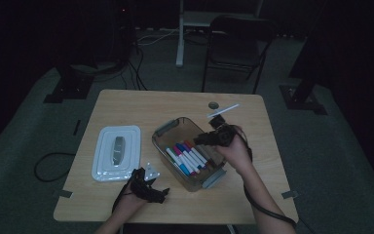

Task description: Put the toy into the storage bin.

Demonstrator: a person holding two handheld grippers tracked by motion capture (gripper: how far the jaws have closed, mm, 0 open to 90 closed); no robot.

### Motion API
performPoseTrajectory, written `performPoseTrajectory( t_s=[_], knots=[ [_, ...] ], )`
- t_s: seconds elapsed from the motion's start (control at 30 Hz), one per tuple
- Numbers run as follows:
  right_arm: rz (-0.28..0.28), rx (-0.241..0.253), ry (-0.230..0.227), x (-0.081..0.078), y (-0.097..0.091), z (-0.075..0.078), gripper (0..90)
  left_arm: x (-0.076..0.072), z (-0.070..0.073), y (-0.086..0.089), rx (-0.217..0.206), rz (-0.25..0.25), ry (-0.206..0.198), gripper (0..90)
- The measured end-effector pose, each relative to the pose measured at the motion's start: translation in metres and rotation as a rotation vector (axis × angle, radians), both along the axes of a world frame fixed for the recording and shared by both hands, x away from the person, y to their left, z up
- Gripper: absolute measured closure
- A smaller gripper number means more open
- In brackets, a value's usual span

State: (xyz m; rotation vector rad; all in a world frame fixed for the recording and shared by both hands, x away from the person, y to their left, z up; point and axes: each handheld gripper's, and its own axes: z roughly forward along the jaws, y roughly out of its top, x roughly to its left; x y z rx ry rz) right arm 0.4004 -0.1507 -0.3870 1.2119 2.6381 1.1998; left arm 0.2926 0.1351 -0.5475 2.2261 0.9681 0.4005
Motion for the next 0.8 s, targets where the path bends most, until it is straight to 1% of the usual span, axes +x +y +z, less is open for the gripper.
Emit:
performPoseTrajectory(
  t_s=[0.03, 0.07, 0.1, 0.17, 0.23, 0.27, 0.33, 0.4, 0.43, 0.47, 0.5, 0.53, 0.67, 0.7, 0.73, 0.77, 0.8],
  knots=[
    [-0.056, 0.013, -0.022, 0.003, -0.024, 0.005, 62.6, 0.000, 0.000, 0.000, 0.000, 0.000, 0.000, 0.4],
    [-0.082, 0.014, -0.032, 0.004, -0.033, 0.004, 62.5, 0.000, 0.000, 0.000, 0.000, 0.000, 0.000, 0.4],
    [-0.107, 0.018, -0.032, 0.006, -0.042, 0.003, 62.3, 0.000, 0.000, 0.000, 0.000, 0.000, 0.000, 0.4],
    [-0.149, 0.016, -0.015, 0.011, -0.059, -0.003, 61.9, 0.000, 0.000, 0.000, 0.002, -0.001, 0.001, 0.4],
    [-0.194, 0.017, 0.000, 0.016, -0.075, -0.012, 61.8, 0.000, 0.000, 0.000, 0.001, -0.001, 0.002, 0.4],
    [-0.213, 0.015, 0.016, 0.018, -0.082, -0.017, 61.5, 0.000, 0.000, 0.000, 0.001, -0.001, 0.002, 0.4],
    [-0.262, -0.001, 0.021, 0.024, -0.095, -0.028, 60.1, 0.000, 0.000, 0.000, 0.001, -0.001, 0.002, 0.4],
    [-0.312, -0.005, 0.048, 0.031, -0.109, -0.042, 58.7, 0.000, 0.000, 0.000, 0.001, -0.001, 0.002, 0.4],
    [-0.345, -0.017, 0.051, 0.035, -0.116, -0.049, 58.5, 0.000, 0.000, 0.000, 0.001, -0.001, 0.002, 0.4],
    [-0.365, -0.025, 0.061, 0.039, -0.122, -0.057, 57.7, 0.000, 0.000, 0.000, 0.001, -0.001, 0.003, 0.4],
    [-0.390, -0.033, 0.075, 0.043, -0.129, -0.065, 57.5, 0.000, 0.000, 0.000, 0.001, -0.001, 0.003, 0.4],
    [-0.425, -0.053, 0.083, 0.046, -0.134, -0.072, 57.5, 0.000, 0.000, 0.000, 0.001, -0.001, 0.003, 0.4],
    [-0.503, -0.118, 0.117, 0.055, -0.151, -0.098, 55.8, 0.000, 0.000, 0.000, 0.001, -0.001, 0.003, 0.4],
    [-0.512, -0.126, 0.128, 0.057, -0.153, -0.103, 55.8, 0.000, 0.000, 0.000, 0.000, -0.001, 0.003, 0.4],
    [-0.521, -0.144, 0.128, 0.059, -0.154, -0.108, 55.4, 0.000, 0.000, 0.000, 0.001, -0.001, 0.003, 0.4],
    [-0.521, -0.144, 0.128, 0.059, -0.154, -0.108, 55.4, 0.000, 0.000, 0.000, 0.001, -0.001, 0.003, 0.4],
    [-0.532, -0.168, 0.127, 0.060, -0.155, -0.112, 55.4, 0.000, 0.000, 0.000, 0.001, -0.001, 0.002, 0.4]
  ],
)
